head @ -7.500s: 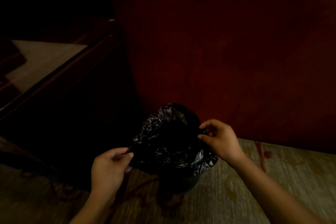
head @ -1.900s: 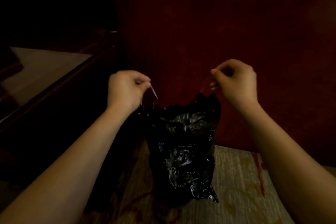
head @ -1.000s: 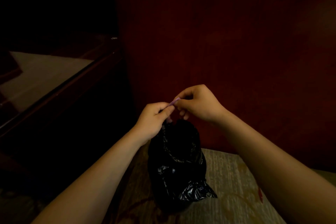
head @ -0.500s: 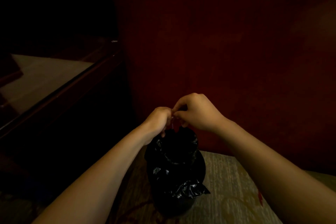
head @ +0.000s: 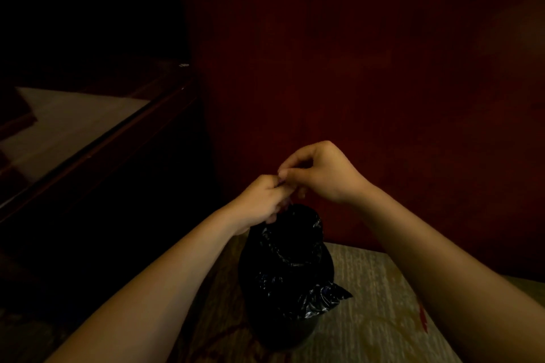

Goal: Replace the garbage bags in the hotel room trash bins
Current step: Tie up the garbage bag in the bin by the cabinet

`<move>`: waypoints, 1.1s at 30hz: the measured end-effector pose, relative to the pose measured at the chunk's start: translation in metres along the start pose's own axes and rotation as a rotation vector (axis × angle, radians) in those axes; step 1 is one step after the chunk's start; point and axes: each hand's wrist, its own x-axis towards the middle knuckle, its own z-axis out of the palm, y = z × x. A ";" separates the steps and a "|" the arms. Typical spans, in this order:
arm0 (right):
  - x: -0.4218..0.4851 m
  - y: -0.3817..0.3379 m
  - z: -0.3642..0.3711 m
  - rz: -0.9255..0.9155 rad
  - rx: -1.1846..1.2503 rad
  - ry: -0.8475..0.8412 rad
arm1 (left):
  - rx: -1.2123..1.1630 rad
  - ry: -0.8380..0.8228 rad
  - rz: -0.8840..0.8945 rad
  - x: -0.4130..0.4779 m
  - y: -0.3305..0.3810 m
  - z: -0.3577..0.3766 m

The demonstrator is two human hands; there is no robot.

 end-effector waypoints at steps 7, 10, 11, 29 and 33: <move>-0.001 0.024 0.003 0.105 -0.023 0.023 | -0.308 -0.074 -0.124 0.002 -0.002 -0.015; -0.003 0.026 0.011 0.012 -0.078 -0.037 | -0.391 -0.098 -0.189 0.002 -0.005 -0.019; -0.004 0.026 0.014 -0.021 -0.137 -0.022 | -0.403 -0.105 -0.199 0.002 -0.006 -0.020; -0.020 0.044 0.025 0.150 -0.075 -0.094 | -0.005 0.039 -0.113 0.003 -0.013 -0.037; -0.008 0.044 0.029 0.217 0.168 0.096 | 0.417 0.065 0.043 0.004 -0.009 -0.034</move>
